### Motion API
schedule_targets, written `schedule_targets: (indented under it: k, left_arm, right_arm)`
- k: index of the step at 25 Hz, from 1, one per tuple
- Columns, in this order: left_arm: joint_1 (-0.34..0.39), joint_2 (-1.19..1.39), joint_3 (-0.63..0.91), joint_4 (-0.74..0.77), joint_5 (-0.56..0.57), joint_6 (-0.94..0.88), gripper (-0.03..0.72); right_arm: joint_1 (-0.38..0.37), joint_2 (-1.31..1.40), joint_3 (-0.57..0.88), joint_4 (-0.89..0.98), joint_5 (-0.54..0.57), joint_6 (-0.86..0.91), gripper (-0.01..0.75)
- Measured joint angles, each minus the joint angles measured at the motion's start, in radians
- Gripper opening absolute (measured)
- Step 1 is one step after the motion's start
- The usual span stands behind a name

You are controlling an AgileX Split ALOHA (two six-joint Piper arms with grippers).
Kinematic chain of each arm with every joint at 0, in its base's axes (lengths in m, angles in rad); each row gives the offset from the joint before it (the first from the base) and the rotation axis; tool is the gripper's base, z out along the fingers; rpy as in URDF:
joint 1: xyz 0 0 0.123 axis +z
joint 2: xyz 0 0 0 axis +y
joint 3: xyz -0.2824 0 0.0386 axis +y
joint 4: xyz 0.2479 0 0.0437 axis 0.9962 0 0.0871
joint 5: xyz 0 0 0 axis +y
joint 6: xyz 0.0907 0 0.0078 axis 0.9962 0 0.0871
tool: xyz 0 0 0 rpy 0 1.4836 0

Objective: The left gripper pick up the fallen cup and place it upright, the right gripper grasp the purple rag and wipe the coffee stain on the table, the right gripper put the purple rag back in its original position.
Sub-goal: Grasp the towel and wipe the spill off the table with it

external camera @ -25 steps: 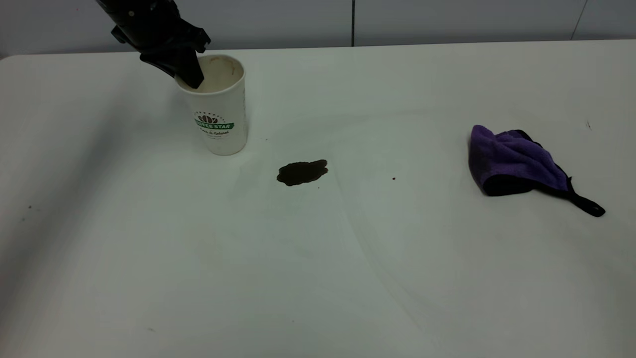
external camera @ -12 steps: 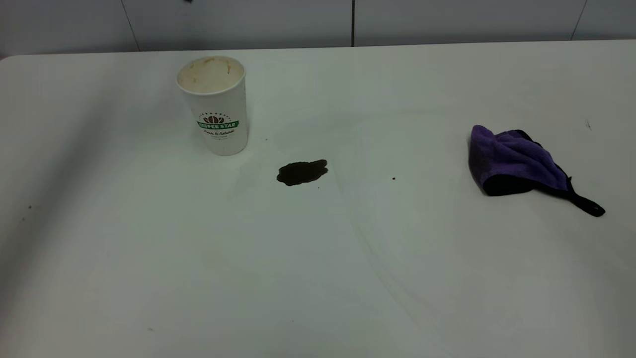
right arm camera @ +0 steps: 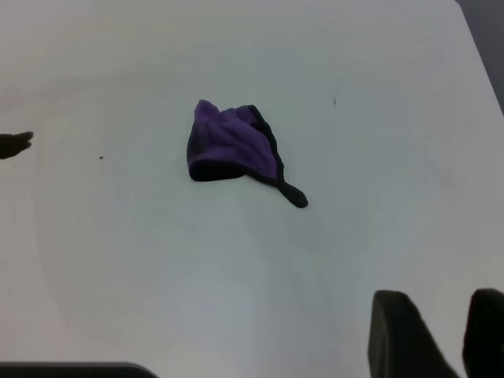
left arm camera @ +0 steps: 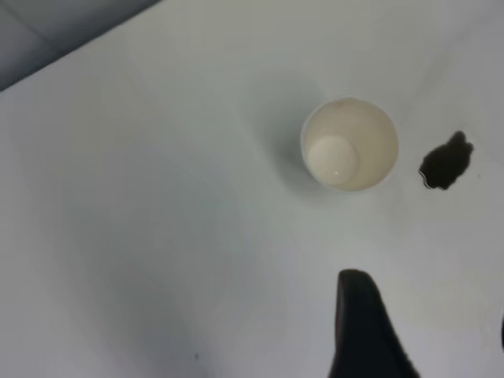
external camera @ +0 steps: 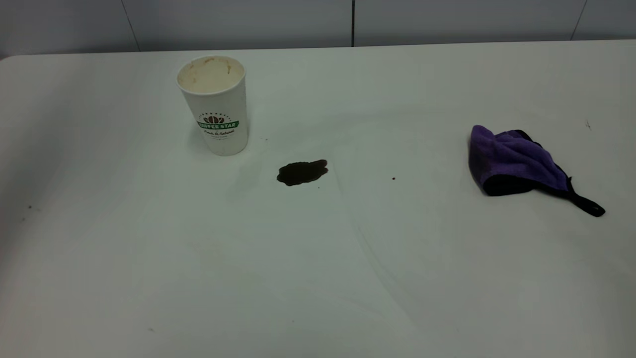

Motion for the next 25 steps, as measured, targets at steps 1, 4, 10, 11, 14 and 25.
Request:
schedule_targets:
  k: [1, 4, 10, 11, 14, 25]
  left_arm:
    - [0.0, -0.035, 0.026, 0.027, 0.0, -0.033, 0.411]
    - [0.0, -0.16, 0.153, 0.073, 0.0, -0.11, 0.356]
    - [0.0, -0.478, 0.464, 0.094, 0.0, -0.148, 0.273]
    - [0.0, -0.542, 0.532, 0.095, 0.0, -0.148, 0.264]
    - [0.0, -0.739, 0.747, 0.097, 0.0, -0.162, 0.242]
    - [0.004, -1.472, 1.284, 0.124, -0.005, -0.244, 0.24]
  right_arm:
    - [0.0, 0.0, 0.0, 0.0, 0.0, 0.0, 0.239]
    - [0.0, 0.0, 0.0, 0.0, 0.0, 0.0, 0.239]
    - [0.0, 0.0, 0.0, 0.0, 0.0, 0.0, 0.239]
    - [0.0, 0.0, 0.0, 0.0, 0.0, 0.0, 0.239]
    - [0.0, 0.0, 0.0, 0.0, 0.0, 0.0, 0.239]
    - [0.0, 0.0, 0.0, 0.0, 0.0, 0.0, 0.239]
